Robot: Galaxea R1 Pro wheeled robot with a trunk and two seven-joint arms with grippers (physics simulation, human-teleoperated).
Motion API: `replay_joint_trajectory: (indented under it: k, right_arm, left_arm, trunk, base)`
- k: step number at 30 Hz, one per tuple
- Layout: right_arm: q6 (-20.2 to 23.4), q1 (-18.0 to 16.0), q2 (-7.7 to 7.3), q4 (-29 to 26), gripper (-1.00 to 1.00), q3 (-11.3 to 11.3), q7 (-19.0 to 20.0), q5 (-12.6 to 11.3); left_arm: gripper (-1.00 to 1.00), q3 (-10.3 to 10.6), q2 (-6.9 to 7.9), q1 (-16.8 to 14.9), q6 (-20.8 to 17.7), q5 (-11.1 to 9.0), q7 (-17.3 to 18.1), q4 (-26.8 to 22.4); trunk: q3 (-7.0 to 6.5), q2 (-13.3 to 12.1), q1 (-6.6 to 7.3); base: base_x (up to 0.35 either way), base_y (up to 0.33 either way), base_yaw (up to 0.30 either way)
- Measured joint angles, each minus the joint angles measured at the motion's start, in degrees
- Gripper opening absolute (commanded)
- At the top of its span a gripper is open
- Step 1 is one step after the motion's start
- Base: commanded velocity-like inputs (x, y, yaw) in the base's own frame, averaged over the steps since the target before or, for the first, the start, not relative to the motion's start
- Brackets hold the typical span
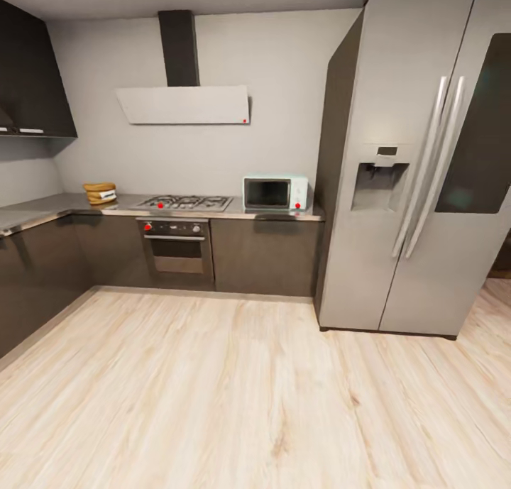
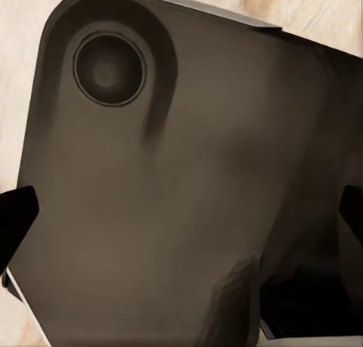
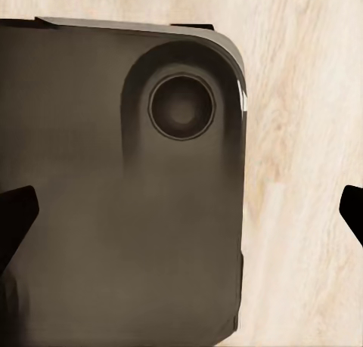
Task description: In the kitchen, take the popcorn bag from the countertop, put it into the microwave, and heat it until the popcorn is cooked so the cooked popcorn ends up inside the bag.
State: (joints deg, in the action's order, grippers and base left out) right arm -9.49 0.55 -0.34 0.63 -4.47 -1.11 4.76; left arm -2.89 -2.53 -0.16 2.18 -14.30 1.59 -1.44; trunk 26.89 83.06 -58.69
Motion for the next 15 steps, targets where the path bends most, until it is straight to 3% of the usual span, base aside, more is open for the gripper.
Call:
replay_joint_trajectory:
  k: [15]
  right_arm:
    - [0.0,0.0,0.03,0.0,1.0,0.0,0.0,0.2]
  left_arm:
    - [1.0,0.0,0.0,0.0,-0.2,0.0,0.0,0.0]
  trunk:
    - [0.0,0.0,0.0]
  base:
    - [0.328,0.165,-0.002]
